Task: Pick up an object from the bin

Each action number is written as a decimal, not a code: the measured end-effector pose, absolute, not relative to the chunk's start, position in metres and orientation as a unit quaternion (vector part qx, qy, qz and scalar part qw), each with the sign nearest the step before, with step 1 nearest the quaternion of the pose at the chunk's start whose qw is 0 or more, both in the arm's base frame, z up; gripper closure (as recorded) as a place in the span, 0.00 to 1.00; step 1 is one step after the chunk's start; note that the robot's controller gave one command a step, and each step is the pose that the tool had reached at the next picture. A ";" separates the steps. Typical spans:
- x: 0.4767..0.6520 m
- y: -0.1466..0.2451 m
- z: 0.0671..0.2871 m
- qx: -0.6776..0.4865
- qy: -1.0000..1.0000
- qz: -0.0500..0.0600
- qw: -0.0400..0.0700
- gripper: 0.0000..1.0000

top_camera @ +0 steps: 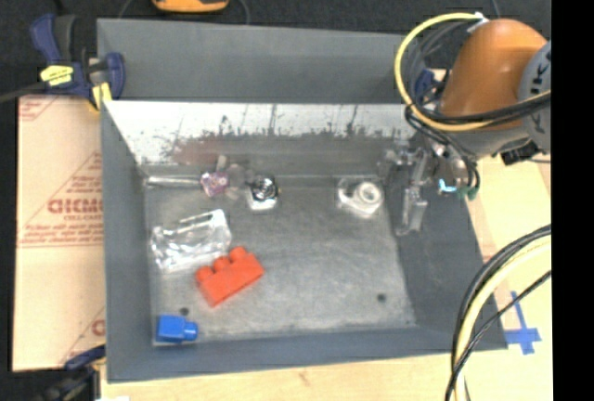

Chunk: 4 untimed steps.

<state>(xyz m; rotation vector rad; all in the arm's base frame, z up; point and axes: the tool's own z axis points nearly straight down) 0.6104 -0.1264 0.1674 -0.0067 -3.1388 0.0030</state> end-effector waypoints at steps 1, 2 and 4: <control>0.646 -0.131 0.071 0.020 -1.000 0.001 0.000 0.00; 0.648 -0.131 0.077 0.021 -1.000 0.002 -0.004 1.00; 0.551 -0.137 0.200 0.093 -0.996 0.003 -0.005 1.00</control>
Offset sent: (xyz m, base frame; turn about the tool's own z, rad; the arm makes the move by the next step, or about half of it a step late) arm 0.0359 -0.0031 -0.0927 -0.0462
